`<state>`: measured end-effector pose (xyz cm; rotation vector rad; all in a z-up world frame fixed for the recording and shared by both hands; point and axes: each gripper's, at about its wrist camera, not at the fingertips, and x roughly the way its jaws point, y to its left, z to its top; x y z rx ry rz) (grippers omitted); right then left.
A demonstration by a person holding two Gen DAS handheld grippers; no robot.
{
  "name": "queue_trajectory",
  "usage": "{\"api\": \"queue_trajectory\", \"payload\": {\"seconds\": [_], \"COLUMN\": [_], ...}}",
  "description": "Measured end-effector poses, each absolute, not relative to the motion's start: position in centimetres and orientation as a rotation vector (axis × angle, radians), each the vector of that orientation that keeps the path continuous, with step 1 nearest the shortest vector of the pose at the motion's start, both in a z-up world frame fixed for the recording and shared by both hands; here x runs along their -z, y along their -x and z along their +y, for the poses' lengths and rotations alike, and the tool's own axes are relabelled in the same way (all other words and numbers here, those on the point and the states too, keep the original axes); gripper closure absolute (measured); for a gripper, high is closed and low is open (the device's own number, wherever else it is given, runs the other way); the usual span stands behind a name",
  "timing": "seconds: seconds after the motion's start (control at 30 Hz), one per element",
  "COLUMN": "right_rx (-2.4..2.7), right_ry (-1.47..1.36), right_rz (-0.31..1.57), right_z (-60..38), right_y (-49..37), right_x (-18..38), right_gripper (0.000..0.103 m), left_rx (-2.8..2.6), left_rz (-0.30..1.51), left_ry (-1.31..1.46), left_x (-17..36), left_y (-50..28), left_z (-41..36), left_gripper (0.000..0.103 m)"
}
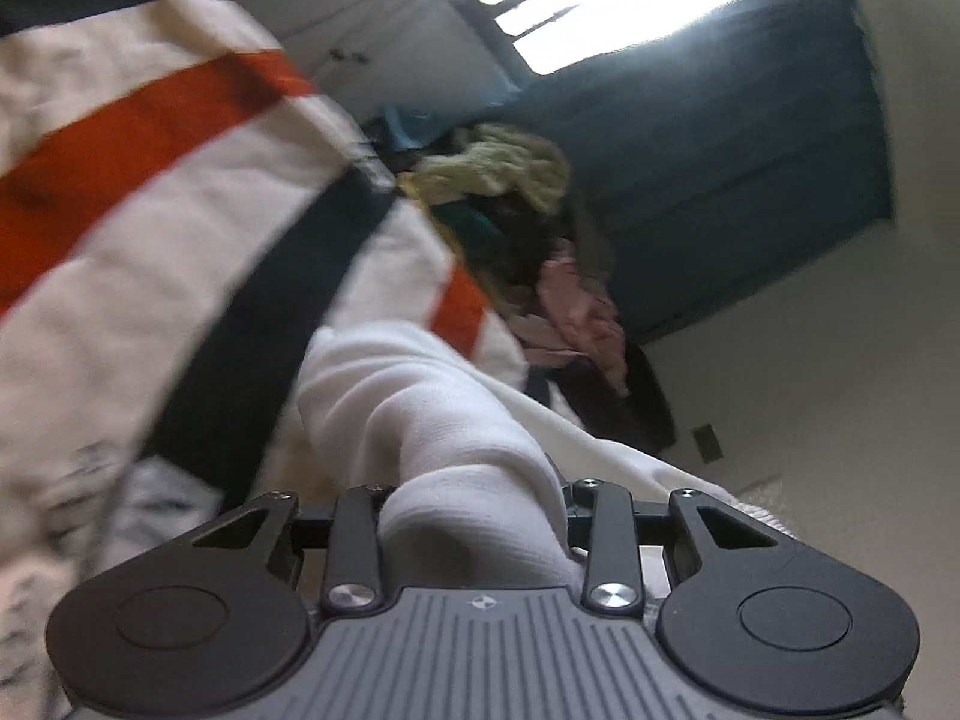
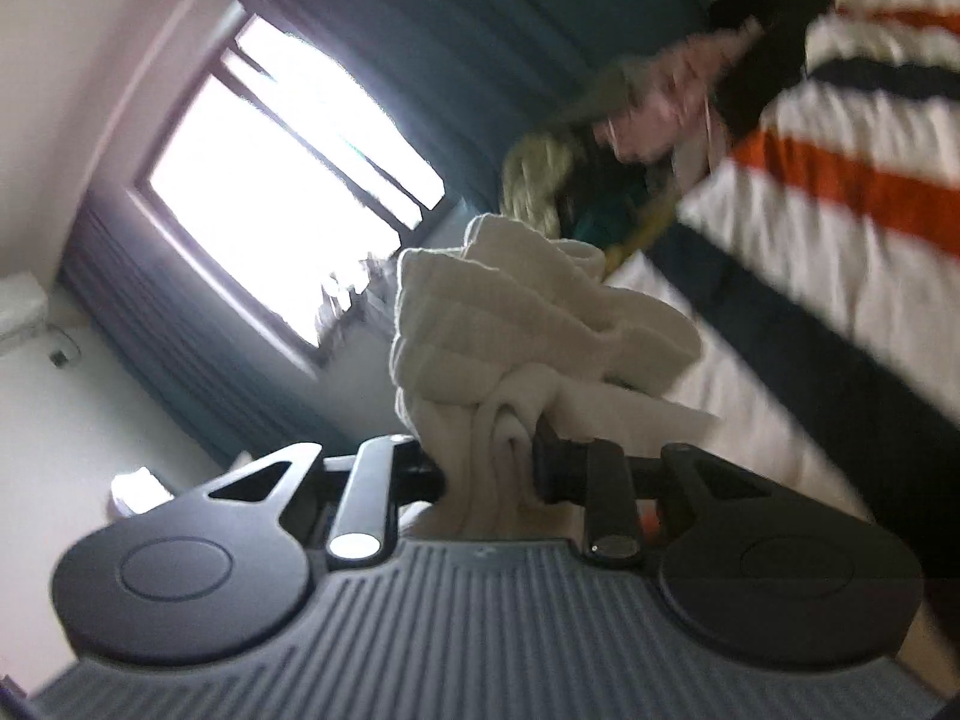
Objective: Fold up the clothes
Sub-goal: 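Grasp the folded pants with the left gripper while the right gripper holds the cuffs, then lift the folded pants with both grippers, lay them on the blanket, open both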
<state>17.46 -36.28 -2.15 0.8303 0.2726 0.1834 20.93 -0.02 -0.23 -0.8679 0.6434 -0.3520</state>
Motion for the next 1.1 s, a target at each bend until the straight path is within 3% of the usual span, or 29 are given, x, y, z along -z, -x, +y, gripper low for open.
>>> {"api": "queue_trajectory", "payload": {"seconds": [0.27, 0.53, 0.9, 1.03, 1.1], "right_rx": [-0.073, 0.066, 0.232, 0.305, 0.34], "right_ry": [-0.845, -0.872, -0.901, -0.962, -0.995], "right_rz": [0.107, -0.026, 0.194, 0.301, 0.352], "right_z": [-45.8, -53.8, -53.3, -52.4, -52.1], "right_y": [-22.3, -26.6, -25.3, -23.5, -22.6], "right_x": [2.0, 7.4, 16.7, 16.9, 16.7], "right_gripper": [0.075, 0.075, 0.07, 0.062, 0.062], "left_rx": [0.503, 0.613, 0.629, 0.582, 0.574], "left_rz": [0.554, 0.574, 0.574, 0.659, 0.691], "left_ry": [0.732, 0.587, 0.399, 0.26, 0.227], "left_x": [-2.7, 1.7, 11.7, 12.8, 12.5], "left_y": [-33.0, -42.8, -41.6, -39.3, -38.3], "left_z": [-12.8, -25.1, -25.6, -25.1, -24.4], "left_gripper": [0.068, 0.068, 0.065, 0.048, 0.047]}}
